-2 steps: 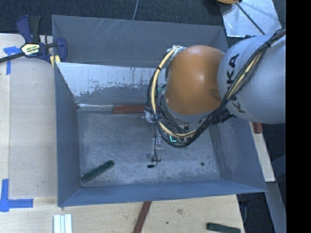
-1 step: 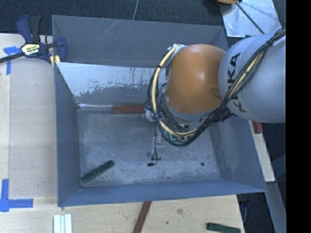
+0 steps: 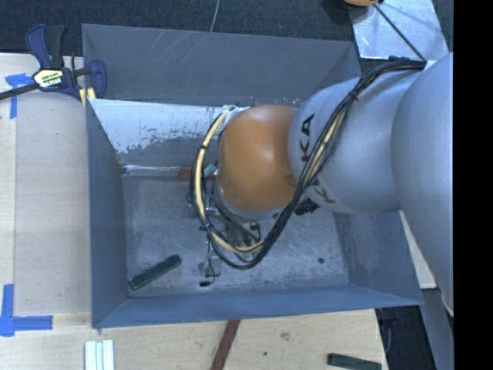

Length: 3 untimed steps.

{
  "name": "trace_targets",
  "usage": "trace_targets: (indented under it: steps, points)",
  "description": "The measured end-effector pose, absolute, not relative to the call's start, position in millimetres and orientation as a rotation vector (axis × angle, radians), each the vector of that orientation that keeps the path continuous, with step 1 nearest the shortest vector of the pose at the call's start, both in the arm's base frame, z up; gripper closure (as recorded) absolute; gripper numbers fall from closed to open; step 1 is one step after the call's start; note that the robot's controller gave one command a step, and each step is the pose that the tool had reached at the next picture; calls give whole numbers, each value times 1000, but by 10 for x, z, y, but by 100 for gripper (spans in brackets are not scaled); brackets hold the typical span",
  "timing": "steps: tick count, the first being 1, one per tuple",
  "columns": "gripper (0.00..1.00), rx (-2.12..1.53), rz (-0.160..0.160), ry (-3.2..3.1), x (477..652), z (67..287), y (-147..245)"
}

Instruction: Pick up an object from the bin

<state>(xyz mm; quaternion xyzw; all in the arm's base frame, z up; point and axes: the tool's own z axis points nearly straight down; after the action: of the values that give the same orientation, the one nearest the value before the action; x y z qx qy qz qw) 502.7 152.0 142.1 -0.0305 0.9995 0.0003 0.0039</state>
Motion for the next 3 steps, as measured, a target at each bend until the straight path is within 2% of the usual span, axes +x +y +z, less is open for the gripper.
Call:
trace_targets:
  steps: [1,2,3]
  points:
    - [0,-17,6,3137,5239,978,1797]
    - [100,-308,3,3121,5020,725,1930]
    - [100,-307,3,3121,5020,725,1930]
